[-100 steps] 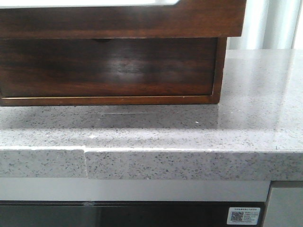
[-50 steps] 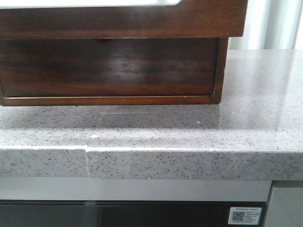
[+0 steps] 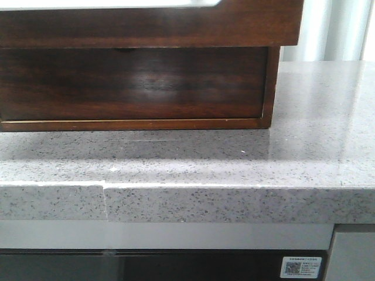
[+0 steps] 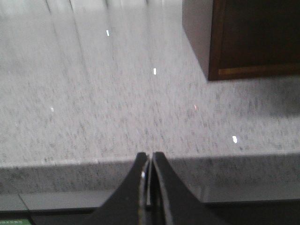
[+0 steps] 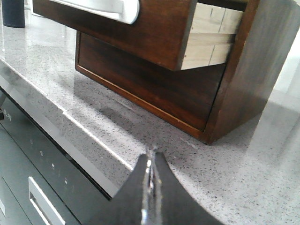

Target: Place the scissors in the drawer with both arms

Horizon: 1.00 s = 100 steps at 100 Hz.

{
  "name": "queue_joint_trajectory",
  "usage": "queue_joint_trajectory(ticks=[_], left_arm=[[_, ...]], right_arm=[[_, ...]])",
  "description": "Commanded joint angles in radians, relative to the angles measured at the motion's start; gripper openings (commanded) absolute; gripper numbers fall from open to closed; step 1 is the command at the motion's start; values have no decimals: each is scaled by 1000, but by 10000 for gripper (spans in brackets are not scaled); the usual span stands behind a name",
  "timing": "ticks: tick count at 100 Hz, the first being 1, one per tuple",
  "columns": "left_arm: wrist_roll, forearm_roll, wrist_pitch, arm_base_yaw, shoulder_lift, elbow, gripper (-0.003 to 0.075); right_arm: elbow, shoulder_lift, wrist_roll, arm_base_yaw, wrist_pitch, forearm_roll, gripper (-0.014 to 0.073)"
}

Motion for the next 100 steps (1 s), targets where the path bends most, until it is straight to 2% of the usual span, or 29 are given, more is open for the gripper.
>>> queue_joint_trajectory(ticks=[1, 87, 96, 100], left_arm=[[-14, -2, -26, 0, -29, 25, -19], [-14, 0, -30, 0, -29, 23, -19], [-14, 0, -30, 0, -29, 23, -19], [-14, 0, -30, 0, -29, 23, -19]], right_arm=[[7, 10, -1, -2, -72, 7, -71], [7, 10, -1, -2, -72, 7, -71], [7, 10, 10, -8, -85, -52, -71], [7, 10, 93, -17, -95, -120, -71]])
